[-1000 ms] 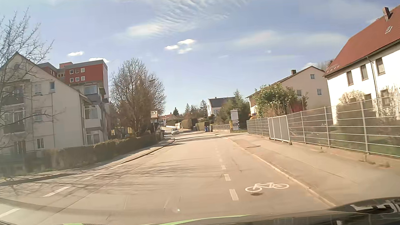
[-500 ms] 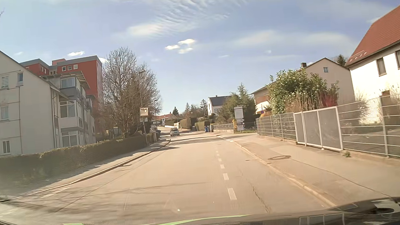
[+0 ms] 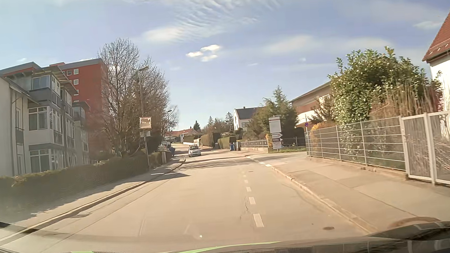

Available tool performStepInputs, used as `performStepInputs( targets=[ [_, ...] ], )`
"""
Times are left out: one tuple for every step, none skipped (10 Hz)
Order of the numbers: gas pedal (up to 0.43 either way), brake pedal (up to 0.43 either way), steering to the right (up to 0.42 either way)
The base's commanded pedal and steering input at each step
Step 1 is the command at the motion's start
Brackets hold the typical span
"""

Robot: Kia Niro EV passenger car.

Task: Follow the waypoints while adhering to traffic rules and regulations

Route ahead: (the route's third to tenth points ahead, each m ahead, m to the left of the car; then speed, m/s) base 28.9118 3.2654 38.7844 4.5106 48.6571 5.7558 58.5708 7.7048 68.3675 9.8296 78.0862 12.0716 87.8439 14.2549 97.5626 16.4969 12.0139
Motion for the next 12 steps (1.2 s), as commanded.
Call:
performStepInputs(
  targets=[
    [0.15,0.0,-0.003],
    [0.15,0.0,-0.003],
    [0.15,0.0,-0.003],
    [0.15,0.0,-0.003],
    [0.15,0.0,-0.003],
    [0.15,0.0,-0.003],
    [0.15,0.0,-0.003],
    [0.15,0.0,-0.004],
    [0.15,0.0,-0.007],
    [0.15,0.0,-0.008],
    [0.15,0.0,-0.01],
    [0.15,0.0,-0.014]
  ],
)
